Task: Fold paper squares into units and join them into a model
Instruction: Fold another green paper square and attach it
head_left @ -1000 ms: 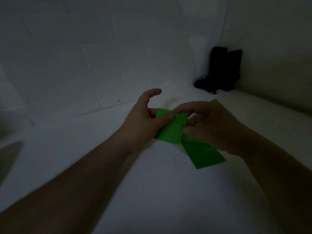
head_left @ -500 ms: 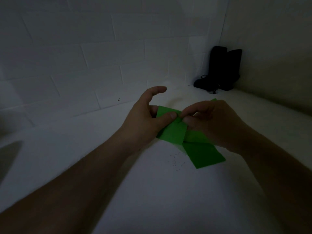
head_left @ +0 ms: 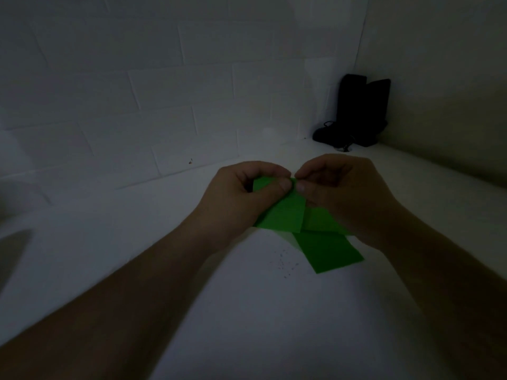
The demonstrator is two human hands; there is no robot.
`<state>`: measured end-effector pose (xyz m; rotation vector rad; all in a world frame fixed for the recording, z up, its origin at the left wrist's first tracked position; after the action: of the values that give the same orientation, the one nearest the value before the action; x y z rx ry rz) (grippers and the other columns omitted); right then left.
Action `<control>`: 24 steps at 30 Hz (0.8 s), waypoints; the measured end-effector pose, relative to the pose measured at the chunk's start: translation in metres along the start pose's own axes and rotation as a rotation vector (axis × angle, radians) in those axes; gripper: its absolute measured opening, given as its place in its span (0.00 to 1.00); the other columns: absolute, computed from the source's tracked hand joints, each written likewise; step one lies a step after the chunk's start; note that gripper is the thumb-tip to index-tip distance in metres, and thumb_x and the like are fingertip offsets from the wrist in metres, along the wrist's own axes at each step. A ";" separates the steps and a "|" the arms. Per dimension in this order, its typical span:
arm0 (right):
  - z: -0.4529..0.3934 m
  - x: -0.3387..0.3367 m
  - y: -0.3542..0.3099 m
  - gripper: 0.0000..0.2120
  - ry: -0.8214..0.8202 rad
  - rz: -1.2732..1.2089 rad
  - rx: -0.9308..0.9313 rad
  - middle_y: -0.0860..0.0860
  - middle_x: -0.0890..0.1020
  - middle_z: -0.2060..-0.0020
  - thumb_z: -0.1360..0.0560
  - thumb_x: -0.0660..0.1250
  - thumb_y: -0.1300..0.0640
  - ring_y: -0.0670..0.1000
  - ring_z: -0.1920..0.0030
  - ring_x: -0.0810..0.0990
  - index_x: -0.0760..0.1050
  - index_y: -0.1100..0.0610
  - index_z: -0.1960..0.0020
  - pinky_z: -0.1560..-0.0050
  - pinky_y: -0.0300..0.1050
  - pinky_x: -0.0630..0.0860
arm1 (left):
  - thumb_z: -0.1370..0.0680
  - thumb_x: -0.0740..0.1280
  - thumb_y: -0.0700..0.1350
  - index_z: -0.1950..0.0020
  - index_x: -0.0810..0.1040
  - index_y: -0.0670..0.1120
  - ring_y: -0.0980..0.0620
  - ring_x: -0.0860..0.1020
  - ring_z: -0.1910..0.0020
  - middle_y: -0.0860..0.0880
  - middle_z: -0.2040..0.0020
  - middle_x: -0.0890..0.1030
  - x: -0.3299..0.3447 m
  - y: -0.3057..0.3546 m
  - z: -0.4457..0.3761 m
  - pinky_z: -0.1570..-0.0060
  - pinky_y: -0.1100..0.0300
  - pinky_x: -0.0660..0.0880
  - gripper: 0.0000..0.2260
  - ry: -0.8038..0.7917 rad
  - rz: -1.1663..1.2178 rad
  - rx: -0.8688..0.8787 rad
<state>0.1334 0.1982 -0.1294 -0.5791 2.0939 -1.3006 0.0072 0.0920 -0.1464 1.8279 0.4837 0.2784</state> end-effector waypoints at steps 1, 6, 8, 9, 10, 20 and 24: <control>0.000 0.000 0.000 0.06 0.001 0.005 -0.004 0.51 0.86 0.63 0.27 0.75 0.67 0.45 0.63 0.85 0.83 0.58 0.54 0.61 0.35 0.80 | 0.26 0.76 0.43 0.47 0.85 0.44 0.45 0.86 0.54 0.44 0.53 0.87 0.001 0.001 0.001 0.56 0.54 0.82 0.09 -0.003 -0.004 0.004; 0.001 0.000 -0.002 0.06 -0.004 -0.040 0.014 0.49 0.86 0.66 0.27 0.74 0.66 0.45 0.65 0.84 0.83 0.57 0.55 0.61 0.37 0.81 | 0.26 0.75 0.35 0.50 0.85 0.45 0.48 0.85 0.57 0.45 0.55 0.87 -0.001 0.000 0.000 0.59 0.57 0.81 0.07 0.028 0.031 0.012; 0.001 0.000 -0.001 0.07 -0.006 -0.111 0.041 0.52 0.87 0.64 0.26 0.73 0.67 0.49 0.62 0.85 0.83 0.57 0.54 0.57 0.43 0.85 | 0.25 0.74 0.34 0.53 0.86 0.47 0.47 0.85 0.56 0.45 0.55 0.86 -0.003 -0.002 -0.002 0.58 0.56 0.82 0.08 0.050 0.075 -0.005; 0.001 0.000 0.000 0.07 -0.014 -0.149 0.056 0.55 0.87 0.61 0.26 0.72 0.68 0.54 0.59 0.86 0.83 0.57 0.54 0.54 0.49 0.85 | 0.25 0.74 0.34 0.54 0.86 0.48 0.45 0.85 0.56 0.44 0.55 0.86 -0.003 -0.003 -0.002 0.56 0.54 0.83 0.09 0.060 0.104 -0.016; 0.001 0.001 0.001 0.08 -0.025 -0.179 0.067 0.58 0.87 0.59 0.26 0.71 0.69 0.58 0.56 0.86 0.83 0.58 0.53 0.51 0.53 0.85 | 0.25 0.74 0.33 0.54 0.86 0.48 0.44 0.85 0.55 0.44 0.55 0.86 -0.004 -0.004 -0.002 0.54 0.52 0.83 0.10 0.068 0.134 -0.027; -0.001 0.000 0.000 0.08 -0.044 -0.043 0.028 0.52 0.86 0.63 0.26 0.72 0.69 0.48 0.63 0.85 0.82 0.56 0.56 0.58 0.39 0.82 | 0.23 0.72 0.34 0.48 0.86 0.47 0.45 0.86 0.54 0.43 0.53 0.87 0.000 -0.007 -0.001 0.54 0.52 0.83 0.09 0.020 0.094 -0.082; -0.001 0.000 0.001 0.07 -0.029 0.016 0.039 0.50 0.86 0.64 0.26 0.72 0.68 0.46 0.63 0.84 0.83 0.56 0.57 0.59 0.38 0.82 | 0.23 0.72 0.34 0.47 0.85 0.47 0.45 0.86 0.51 0.45 0.52 0.87 0.002 -0.006 0.000 0.52 0.52 0.84 0.10 -0.010 0.020 -0.055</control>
<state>0.1328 0.1990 -0.1296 -0.5601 2.0407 -1.3139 0.0076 0.0942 -0.1519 1.7809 0.4464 0.2932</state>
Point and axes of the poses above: each hand's wrist, its own z-axis away from the middle knuckle, its own x-axis out of the palm, y = z × x, the point moved 9 cm from there along -z, towards the middle knuckle
